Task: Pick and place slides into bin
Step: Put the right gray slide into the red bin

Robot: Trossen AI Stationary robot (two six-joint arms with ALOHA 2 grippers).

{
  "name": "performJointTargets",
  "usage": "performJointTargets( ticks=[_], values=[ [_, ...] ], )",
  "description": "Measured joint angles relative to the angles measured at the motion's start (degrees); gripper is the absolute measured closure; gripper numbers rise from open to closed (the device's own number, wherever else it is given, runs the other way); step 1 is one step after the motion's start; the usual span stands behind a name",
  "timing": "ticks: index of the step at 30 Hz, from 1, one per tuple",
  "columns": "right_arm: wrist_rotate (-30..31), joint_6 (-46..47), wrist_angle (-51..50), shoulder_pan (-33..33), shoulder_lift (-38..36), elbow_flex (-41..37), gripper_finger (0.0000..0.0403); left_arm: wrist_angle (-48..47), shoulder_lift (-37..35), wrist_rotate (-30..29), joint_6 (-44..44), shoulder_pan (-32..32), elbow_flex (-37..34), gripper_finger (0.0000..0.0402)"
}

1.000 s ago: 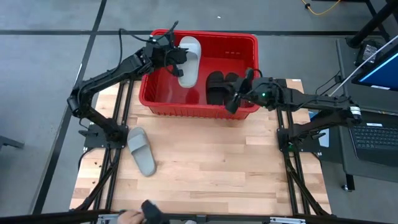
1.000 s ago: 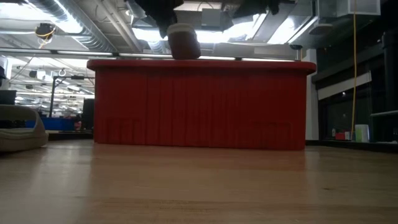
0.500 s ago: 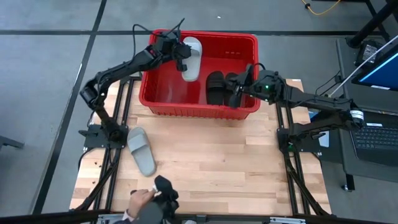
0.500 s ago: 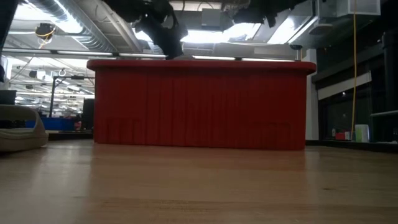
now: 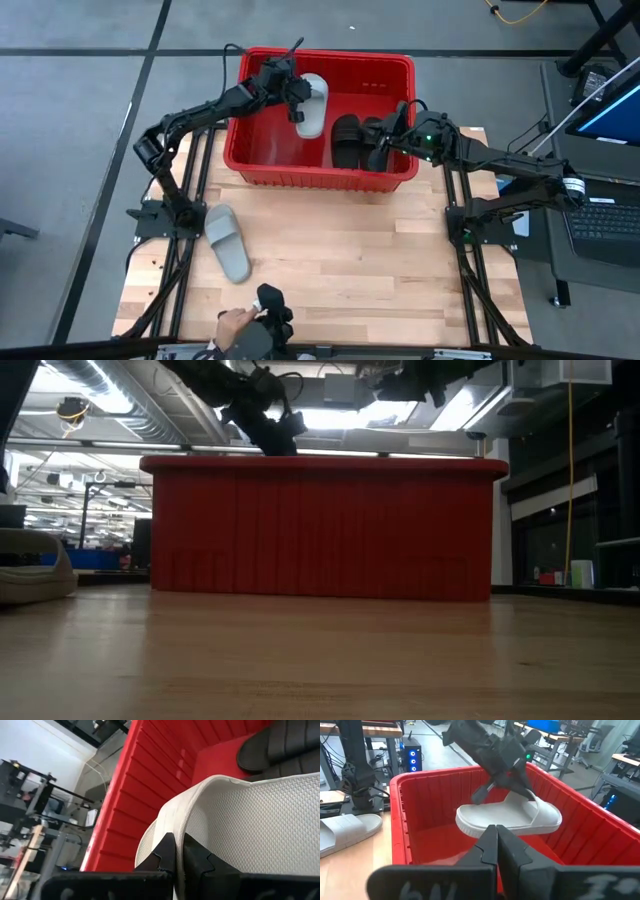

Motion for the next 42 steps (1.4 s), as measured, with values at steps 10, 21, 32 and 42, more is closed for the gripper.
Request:
performJointTargets(
  ticks=[10, 21, 32, 42],
  values=[
    [0.1, 1.5, -0.8, 0.0, 0.0, 0.0, 0.0397, 7.8, 0.0, -2.2, 1.0, -1.0, -9.0, 0.0398],
    [0.1, 2.8, -1.4, 0.0, 0.1, 0.0, 0.0397, 20.7, 0.0, -1.5, 0.9, -1.9, -18.0, 0.0398],
    [0.1, 2.6, -1.4, 0.0, 0.1, 0.0, 0.0397, 27.2, 0.0, -2.5, 0.5, -2.1, -24.6, 0.0398],
    [0.1, 2.6, -0.7, 0.0, 0.1, 0.0, 0.0397, 28.4, 3.2, -2.2, 0.7, -2.8, -24.8, 0.0398]
  ],
)
